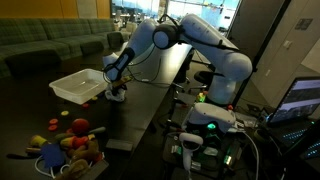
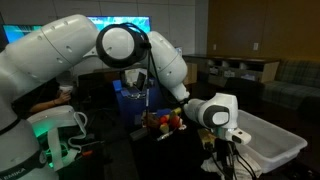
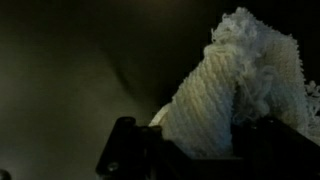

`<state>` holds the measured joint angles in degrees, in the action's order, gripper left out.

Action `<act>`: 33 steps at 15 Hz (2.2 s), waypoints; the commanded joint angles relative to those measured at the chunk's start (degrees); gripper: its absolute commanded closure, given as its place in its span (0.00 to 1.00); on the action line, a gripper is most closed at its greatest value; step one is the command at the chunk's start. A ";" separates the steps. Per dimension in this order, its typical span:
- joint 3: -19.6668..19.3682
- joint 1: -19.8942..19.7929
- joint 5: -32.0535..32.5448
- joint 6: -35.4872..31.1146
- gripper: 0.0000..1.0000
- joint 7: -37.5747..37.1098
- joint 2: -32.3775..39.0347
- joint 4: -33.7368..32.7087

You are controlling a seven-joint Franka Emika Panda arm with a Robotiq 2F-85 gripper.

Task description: Pick up the cloth and sweep the items on the table, the put the cloth in the box

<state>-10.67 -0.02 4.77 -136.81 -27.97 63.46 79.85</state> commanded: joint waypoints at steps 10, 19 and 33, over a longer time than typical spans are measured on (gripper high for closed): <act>3.22 0.25 -4.37 3.25 0.99 1.31 9.38 -15.35; 7.96 4.71 -4.00 2.65 1.00 4.45 11.10 -19.94; 10.83 17.49 -2.87 3.47 0.99 6.50 12.39 -24.36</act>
<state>-0.92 16.92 2.58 -133.93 -23.63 74.17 58.62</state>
